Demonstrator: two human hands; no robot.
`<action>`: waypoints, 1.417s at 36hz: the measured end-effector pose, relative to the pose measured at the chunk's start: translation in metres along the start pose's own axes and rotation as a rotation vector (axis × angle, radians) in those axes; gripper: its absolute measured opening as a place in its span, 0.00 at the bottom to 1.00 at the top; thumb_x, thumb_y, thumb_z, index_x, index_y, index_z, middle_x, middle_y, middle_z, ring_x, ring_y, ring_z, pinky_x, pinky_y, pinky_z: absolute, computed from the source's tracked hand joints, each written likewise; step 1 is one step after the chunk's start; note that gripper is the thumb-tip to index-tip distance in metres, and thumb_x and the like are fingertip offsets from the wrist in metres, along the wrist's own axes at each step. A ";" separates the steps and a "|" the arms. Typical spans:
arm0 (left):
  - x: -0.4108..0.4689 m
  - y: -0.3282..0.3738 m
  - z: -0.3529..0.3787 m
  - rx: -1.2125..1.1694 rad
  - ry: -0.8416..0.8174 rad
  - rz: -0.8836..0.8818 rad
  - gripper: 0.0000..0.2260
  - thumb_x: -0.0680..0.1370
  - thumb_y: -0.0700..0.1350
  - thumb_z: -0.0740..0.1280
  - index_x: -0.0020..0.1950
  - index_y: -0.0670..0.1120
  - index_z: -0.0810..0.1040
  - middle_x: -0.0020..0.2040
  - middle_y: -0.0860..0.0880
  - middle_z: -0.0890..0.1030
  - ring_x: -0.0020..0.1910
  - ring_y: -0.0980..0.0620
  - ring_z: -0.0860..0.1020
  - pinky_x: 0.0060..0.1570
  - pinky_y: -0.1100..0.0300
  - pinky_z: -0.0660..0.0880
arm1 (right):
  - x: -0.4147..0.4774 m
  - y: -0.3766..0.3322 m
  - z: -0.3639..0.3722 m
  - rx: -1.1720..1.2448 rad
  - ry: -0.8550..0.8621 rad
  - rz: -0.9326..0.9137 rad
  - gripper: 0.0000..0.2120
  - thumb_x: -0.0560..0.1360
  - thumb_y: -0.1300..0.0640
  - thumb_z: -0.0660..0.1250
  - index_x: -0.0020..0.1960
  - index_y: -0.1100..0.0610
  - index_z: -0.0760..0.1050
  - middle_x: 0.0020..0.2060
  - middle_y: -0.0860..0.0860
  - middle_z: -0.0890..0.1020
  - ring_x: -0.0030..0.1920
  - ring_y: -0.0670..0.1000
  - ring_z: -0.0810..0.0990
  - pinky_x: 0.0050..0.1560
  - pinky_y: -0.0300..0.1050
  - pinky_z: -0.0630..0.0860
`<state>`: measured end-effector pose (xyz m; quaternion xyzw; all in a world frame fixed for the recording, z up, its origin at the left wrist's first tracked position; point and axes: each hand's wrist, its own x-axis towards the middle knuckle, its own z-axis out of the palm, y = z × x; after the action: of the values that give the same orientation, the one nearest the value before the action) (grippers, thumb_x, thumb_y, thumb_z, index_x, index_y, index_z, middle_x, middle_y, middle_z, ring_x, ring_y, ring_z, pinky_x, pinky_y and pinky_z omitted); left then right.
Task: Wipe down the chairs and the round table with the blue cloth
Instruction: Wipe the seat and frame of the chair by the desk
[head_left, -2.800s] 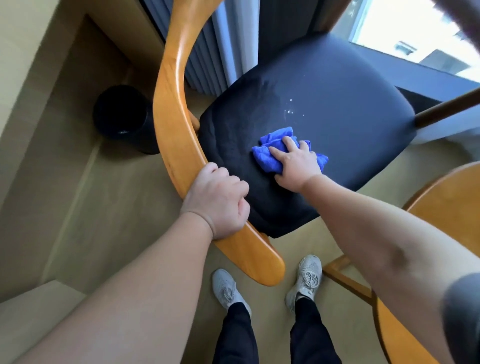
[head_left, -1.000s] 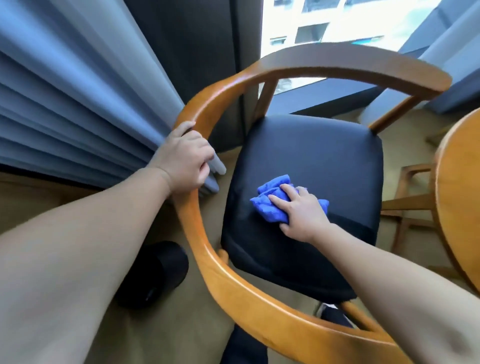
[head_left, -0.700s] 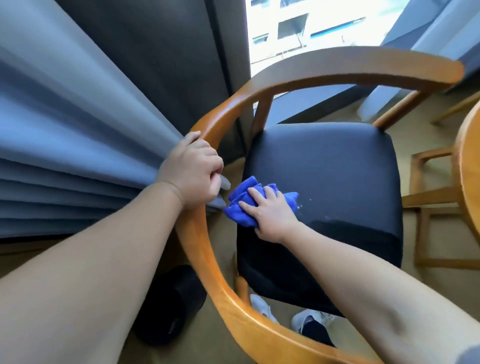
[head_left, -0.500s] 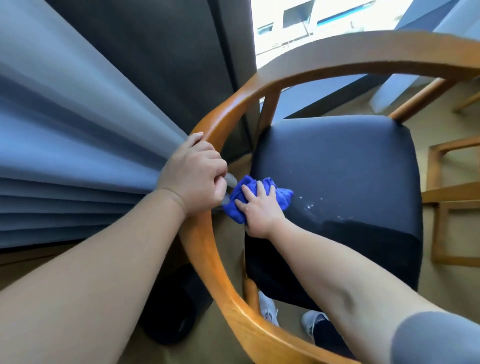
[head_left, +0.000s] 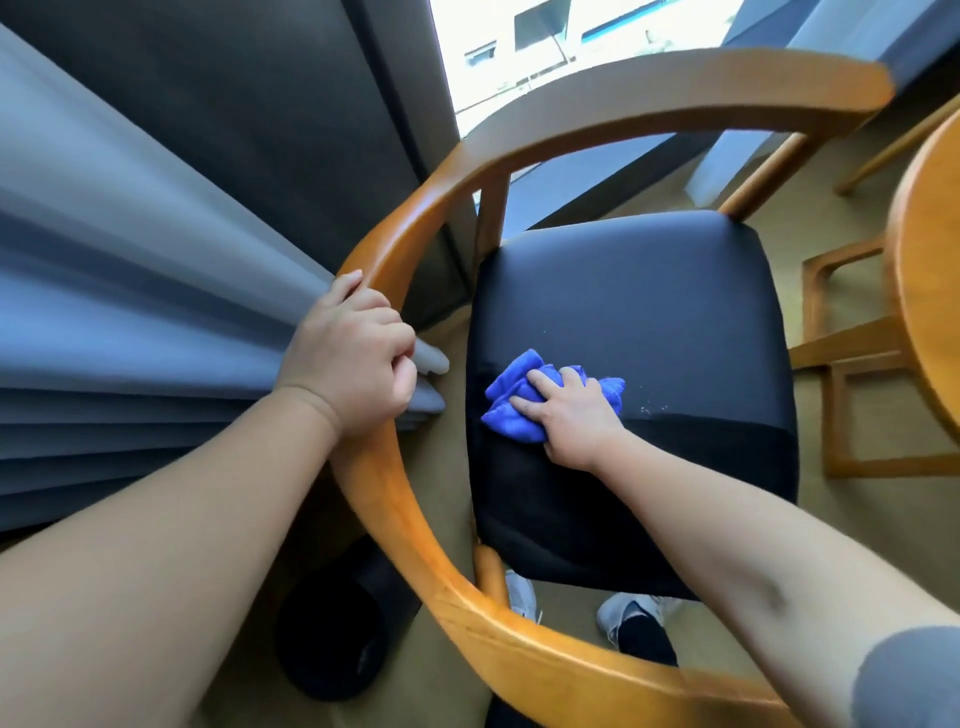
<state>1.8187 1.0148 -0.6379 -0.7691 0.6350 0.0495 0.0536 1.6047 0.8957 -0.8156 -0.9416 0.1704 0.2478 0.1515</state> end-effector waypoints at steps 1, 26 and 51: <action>0.000 0.000 0.000 0.005 -0.005 -0.001 0.12 0.72 0.46 0.59 0.38 0.48 0.81 0.38 0.50 0.81 0.48 0.48 0.77 0.72 0.51 0.57 | -0.010 0.011 0.002 0.002 -0.007 0.027 0.23 0.68 0.52 0.64 0.62 0.41 0.67 0.58 0.48 0.67 0.52 0.58 0.66 0.46 0.53 0.70; -0.002 0.004 -0.002 0.038 -0.009 0.003 0.14 0.71 0.47 0.57 0.36 0.48 0.82 0.38 0.50 0.82 0.47 0.48 0.78 0.71 0.50 0.59 | -0.147 0.165 0.022 0.085 -0.073 0.703 0.33 0.72 0.44 0.64 0.75 0.37 0.56 0.73 0.47 0.59 0.61 0.57 0.68 0.54 0.49 0.73; -0.001 0.000 -0.001 -0.034 -0.017 -0.011 0.13 0.71 0.48 0.57 0.36 0.49 0.81 0.38 0.51 0.82 0.45 0.49 0.77 0.71 0.52 0.58 | -0.013 0.044 -0.039 0.167 0.155 0.405 0.32 0.70 0.47 0.66 0.73 0.42 0.64 0.72 0.50 0.63 0.58 0.59 0.69 0.52 0.50 0.69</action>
<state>1.8181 1.0156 -0.6366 -0.7729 0.6293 0.0666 0.0462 1.5926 0.8452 -0.7851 -0.8887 0.3867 0.1853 0.1625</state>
